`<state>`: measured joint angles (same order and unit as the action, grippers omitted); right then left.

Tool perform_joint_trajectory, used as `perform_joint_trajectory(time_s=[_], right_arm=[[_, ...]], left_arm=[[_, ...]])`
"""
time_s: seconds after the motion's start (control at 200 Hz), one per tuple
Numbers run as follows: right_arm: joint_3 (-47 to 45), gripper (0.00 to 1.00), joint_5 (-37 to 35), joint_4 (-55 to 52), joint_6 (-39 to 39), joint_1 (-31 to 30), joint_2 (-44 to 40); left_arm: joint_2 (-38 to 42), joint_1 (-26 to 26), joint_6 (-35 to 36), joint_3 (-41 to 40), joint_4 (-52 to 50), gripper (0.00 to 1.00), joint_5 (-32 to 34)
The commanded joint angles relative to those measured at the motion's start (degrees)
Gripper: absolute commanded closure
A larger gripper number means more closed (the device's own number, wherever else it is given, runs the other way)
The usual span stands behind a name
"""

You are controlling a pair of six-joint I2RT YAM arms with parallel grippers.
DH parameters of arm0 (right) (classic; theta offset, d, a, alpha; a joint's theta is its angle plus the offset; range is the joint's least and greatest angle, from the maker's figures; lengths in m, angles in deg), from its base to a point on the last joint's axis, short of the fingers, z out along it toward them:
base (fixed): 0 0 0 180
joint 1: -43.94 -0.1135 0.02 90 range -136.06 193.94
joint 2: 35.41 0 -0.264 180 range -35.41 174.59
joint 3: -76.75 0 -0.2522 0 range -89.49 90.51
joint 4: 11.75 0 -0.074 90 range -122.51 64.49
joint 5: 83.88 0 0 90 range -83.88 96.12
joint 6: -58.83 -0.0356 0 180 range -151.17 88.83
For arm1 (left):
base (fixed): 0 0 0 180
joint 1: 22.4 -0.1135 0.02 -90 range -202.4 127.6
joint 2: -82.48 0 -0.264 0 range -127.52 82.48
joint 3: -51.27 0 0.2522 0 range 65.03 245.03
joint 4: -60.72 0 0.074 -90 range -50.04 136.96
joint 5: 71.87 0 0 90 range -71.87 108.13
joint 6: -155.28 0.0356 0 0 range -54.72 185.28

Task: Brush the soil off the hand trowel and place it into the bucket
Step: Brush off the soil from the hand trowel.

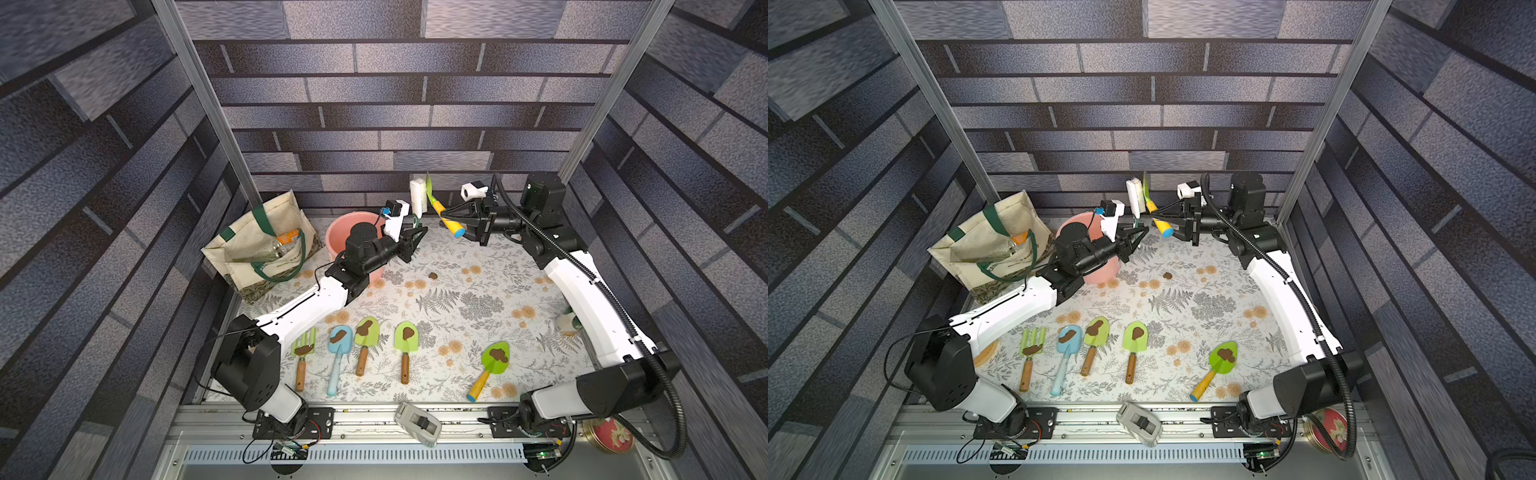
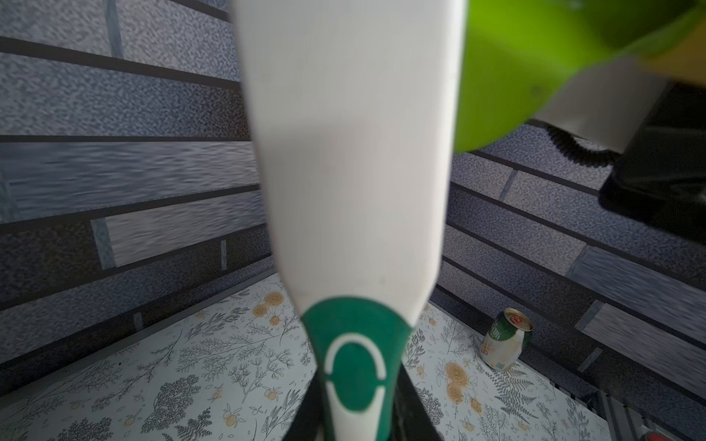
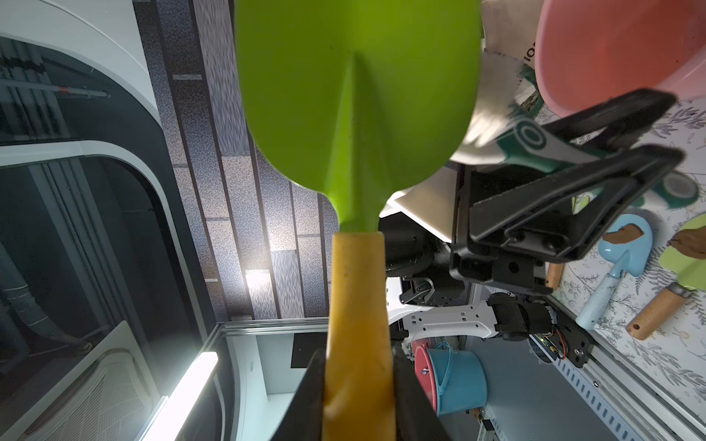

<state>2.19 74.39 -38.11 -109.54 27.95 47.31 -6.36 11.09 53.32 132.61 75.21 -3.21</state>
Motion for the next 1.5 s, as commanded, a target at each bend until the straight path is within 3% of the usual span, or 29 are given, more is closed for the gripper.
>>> perform_joint_trajectory(time_s=[0.0,0.641,0.922,1.067,1.493], right_arm=[[1.5,0.98,1.3,-1.4,1.7,0.3,-1.8],[0.9,0.98,0.2,-1.5,2.3,0.3,-5.4],[1.5,0.98,0.8,-2.4,3.7,0.2,-4.0],[5.2,0.98,1.6,-8.9,7.8,0.3,-2.4],[5.2,0.98,3.0,-14.0,10.8,0.2,-2.8]], left_arm=[[-0.6,-0.8,0.5,3.9,2.2,1.0,-3.2],[-11.3,-3.1,-4.9,15.6,1.5,1.0,-9.6],[-2.9,-2.9,-5.4,7.0,2.3,1.0,-9.5],[2.3,-0.5,-6.2,1.1,4.6,1.0,-10.4],[-0.6,1.6,-2.4,6.7,1.1,1.0,-14.3]])
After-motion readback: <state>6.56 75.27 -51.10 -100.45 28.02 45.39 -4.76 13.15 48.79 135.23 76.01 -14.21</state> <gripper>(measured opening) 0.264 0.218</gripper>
